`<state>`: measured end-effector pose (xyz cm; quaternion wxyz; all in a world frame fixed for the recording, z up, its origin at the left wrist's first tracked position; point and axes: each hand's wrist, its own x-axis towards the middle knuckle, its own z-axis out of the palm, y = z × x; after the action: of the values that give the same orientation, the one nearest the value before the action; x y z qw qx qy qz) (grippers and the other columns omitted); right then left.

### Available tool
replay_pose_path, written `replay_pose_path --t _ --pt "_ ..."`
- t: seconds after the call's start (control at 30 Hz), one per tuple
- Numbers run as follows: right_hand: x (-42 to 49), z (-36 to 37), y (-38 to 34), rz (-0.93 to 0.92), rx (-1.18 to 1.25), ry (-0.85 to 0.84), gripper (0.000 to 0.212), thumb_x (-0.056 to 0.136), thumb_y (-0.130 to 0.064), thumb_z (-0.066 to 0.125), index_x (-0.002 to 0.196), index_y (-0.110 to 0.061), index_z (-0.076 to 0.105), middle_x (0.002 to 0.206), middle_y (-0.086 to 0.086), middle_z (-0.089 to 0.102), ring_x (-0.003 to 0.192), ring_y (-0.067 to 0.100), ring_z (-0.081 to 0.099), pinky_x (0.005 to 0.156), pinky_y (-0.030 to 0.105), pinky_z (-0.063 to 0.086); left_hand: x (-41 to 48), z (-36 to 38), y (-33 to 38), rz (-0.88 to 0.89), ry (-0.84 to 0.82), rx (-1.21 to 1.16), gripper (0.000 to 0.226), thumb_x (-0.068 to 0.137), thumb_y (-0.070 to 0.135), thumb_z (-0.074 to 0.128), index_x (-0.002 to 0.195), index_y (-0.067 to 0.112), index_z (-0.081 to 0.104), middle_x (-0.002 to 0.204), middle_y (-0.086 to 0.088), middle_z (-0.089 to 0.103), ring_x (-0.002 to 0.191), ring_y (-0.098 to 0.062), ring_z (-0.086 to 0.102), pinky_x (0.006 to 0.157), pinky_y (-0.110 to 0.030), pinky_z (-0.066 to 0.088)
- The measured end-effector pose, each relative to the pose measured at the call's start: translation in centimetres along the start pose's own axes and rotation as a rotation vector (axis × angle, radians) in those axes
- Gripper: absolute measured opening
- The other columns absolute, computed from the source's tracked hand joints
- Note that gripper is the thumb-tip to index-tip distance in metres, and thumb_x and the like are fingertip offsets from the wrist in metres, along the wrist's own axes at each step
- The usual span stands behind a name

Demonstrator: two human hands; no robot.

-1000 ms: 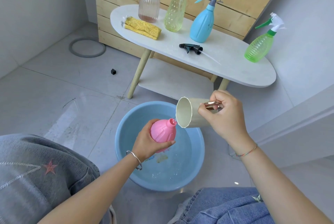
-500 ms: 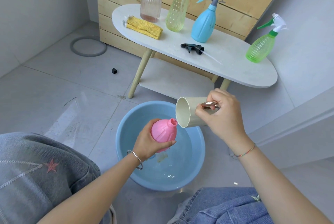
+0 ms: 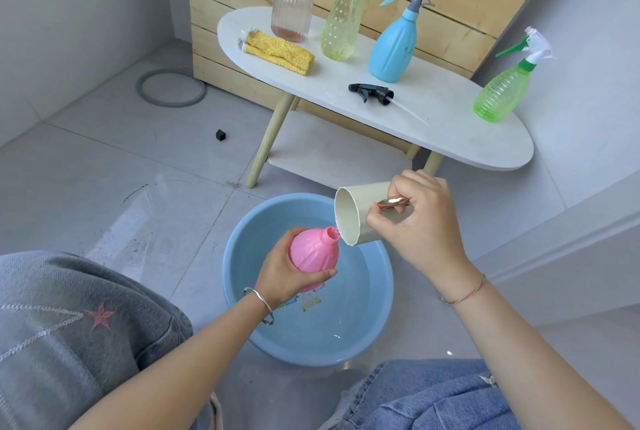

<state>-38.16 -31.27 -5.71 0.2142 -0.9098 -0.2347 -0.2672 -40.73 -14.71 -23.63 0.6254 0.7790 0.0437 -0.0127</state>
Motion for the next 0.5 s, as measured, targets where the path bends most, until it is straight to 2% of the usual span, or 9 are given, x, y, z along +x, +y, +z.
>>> replay_pose_path --t 0.2,0.5 --pt "0.08 0.13 -0.35 -0.014 -0.027 0.000 0.030 0.066 -0.022 0.061 0.059 -0.020 0.032 0.057 -0.008 0.031 0.060 0.012 0.028 0.065 0.030 0.027 0.11 0.09 -0.33 0.003 0.008 -0.017 0.078 0.050 0.046 0.092 0.116 0.035 0.052 0.107 0.018 0.062 0.096 0.006 0.057 0.076 -0.015 0.048" --pt "0.18 -0.25 0.27 0.069 0.085 0.016 0.030 0.067 -0.030 0.056 0.058 -0.020 0.030 0.055 -0.007 0.030 0.059 0.015 0.032 0.062 0.029 0.028 0.21 0.12 -0.29 0.012 0.018 -0.032 0.078 0.050 0.047 0.092 0.116 0.035 0.052 0.108 0.018 0.062 0.097 0.004 0.058 0.076 -0.013 0.047"
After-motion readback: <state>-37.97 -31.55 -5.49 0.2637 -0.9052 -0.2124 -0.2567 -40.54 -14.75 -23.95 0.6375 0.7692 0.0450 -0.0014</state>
